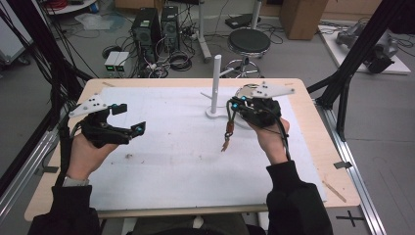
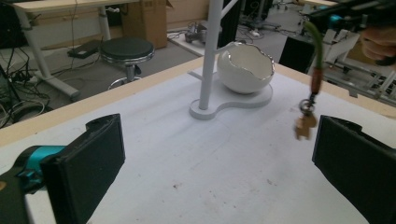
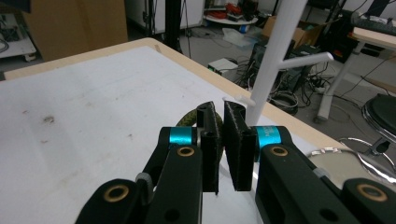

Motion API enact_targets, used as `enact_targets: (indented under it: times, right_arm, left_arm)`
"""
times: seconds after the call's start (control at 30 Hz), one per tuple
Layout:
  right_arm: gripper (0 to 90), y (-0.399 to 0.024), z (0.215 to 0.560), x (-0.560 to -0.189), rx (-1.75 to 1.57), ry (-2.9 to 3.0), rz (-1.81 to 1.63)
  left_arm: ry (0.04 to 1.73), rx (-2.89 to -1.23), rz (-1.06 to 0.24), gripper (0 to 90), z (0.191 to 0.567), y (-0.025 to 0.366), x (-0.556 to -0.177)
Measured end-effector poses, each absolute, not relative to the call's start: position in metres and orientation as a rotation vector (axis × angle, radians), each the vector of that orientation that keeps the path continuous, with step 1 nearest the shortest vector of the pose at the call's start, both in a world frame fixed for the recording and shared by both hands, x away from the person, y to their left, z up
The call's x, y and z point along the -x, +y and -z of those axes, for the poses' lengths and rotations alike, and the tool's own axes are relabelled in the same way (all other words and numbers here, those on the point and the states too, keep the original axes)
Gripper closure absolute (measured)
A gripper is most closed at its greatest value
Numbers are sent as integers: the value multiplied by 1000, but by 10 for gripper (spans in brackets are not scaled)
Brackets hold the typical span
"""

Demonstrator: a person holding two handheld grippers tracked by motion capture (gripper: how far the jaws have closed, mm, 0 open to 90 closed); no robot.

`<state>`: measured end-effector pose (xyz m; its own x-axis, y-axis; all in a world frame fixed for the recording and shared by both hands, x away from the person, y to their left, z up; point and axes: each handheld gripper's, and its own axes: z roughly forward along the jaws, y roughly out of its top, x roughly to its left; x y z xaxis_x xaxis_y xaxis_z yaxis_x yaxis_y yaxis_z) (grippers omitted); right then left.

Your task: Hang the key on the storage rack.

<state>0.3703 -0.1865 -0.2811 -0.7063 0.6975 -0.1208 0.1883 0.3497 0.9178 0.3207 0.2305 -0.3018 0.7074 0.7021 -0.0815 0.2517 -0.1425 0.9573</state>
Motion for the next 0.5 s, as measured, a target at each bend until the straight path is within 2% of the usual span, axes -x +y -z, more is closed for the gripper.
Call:
enact_targets:
  times: [0.23, 0.5]
  right_arm:
    - [857, -157, 273, -403, -784, 2139, -1267]
    - [857, -142, 262, -430, -839, 2144, -1248]
  left_arm:
    - [766, -1721, -466, 29, 302, 228, -317]
    - [764, -1701, -486, 29, 299, 234, -305]
